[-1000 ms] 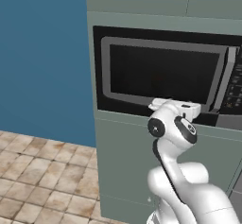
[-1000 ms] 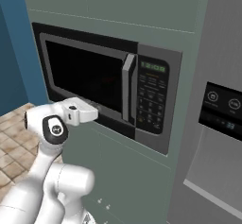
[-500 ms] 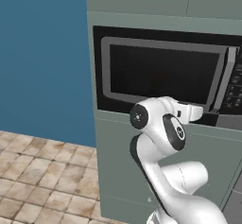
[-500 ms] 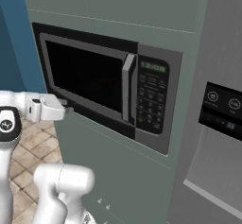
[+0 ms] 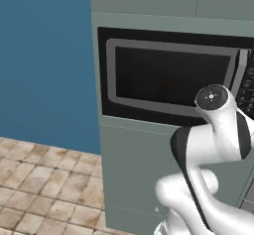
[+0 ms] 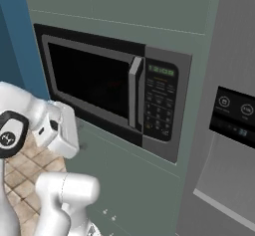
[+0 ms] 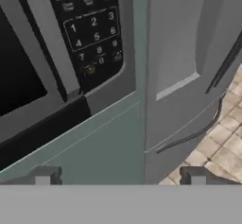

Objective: Place the microwavable item in the microwave. Then, close the microwave door and press the start button.

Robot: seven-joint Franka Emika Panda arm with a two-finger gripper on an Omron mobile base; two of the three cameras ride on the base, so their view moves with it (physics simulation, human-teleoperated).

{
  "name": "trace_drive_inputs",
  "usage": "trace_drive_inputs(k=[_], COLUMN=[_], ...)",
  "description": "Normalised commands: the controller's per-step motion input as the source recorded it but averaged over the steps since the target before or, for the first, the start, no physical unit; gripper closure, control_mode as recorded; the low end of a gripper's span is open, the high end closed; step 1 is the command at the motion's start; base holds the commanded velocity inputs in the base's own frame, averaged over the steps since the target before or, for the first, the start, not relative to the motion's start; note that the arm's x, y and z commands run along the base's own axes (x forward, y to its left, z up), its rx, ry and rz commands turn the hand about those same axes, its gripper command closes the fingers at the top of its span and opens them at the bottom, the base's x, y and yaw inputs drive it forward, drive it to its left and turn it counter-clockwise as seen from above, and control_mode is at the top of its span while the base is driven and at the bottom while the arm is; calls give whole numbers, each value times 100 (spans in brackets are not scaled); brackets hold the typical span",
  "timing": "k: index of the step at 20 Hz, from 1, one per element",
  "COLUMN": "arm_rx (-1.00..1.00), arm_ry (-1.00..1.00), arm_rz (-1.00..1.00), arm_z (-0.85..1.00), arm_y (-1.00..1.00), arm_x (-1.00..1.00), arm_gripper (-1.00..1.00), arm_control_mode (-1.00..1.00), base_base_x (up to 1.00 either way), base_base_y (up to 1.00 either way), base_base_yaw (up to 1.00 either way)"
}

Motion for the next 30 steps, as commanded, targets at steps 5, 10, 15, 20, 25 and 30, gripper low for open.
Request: trace_drive_inputs(k=[5, 10, 15, 20, 25, 30], arm_rx=[69, 65, 45, 34, 24, 16], arm_ry=[-19, -34, -33, -25, -19, -19], arm_rz=[-9, -8, -14, -17, -14, -13], arm_z=[-24, -17, -1, 0, 0, 0], arm_y=[-100, -96, -45, -3, 22, 16], arm_x=[-100, -89, -13, 35, 56, 39], arm_gripper=[-100, -100, -100, -100, -100, -100], arm_control_mode=[-100, -100, -100, -100, -100, -100], base_base_x=[0, 0, 0, 0, 0, 0], base_base_y=[0, 0, 0, 0, 0, 0], base_base_yaw=[0, 0, 0, 0, 0, 0])
